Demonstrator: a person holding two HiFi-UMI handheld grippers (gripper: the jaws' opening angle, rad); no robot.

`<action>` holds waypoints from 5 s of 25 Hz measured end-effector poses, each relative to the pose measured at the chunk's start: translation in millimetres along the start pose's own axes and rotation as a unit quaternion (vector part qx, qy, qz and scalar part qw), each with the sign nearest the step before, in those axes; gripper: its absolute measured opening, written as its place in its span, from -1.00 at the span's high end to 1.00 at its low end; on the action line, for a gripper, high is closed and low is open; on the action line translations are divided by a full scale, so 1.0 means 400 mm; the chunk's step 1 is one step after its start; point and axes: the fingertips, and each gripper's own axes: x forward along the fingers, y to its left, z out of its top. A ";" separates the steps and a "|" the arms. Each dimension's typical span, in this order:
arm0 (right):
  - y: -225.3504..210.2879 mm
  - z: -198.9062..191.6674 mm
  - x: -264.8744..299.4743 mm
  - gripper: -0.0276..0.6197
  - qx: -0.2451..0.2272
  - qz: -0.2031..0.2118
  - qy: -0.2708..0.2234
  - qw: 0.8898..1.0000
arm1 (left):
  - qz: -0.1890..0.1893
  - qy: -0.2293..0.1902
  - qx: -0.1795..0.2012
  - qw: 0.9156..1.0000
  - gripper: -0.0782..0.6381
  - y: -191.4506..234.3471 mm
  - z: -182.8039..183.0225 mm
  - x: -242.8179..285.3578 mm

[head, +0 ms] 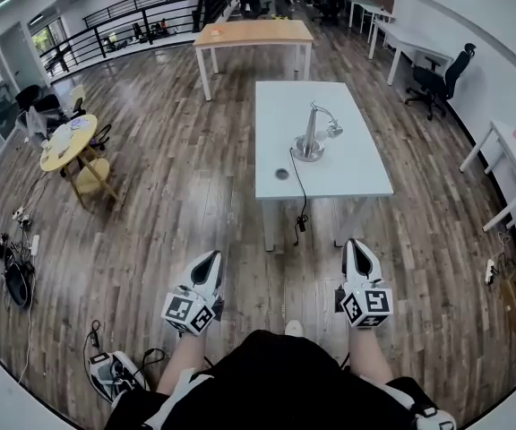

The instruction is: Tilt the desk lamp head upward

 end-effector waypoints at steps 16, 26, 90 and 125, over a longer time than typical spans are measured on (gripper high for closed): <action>-0.229 0.028 0.185 0.90 0.036 0.014 -0.010 0.999 | -0.012 -0.010 -0.023 1.000 0.79 -0.066 -0.056 0.366; -0.340 -0.042 0.304 0.90 0.030 -0.019 0.025 0.999 | -0.017 0.008 -0.027 0.999 0.79 0.020 -0.125 0.501; -0.537 -0.254 0.967 0.90 0.067 -0.017 0.154 0.986 | -0.196 0.191 0.026 0.962 0.77 0.233 -0.473 1.294; -0.505 -0.269 1.114 0.13 0.531 0.152 0.166 0.817 | -0.258 0.314 0.119 0.906 0.11 0.202 -0.741 1.360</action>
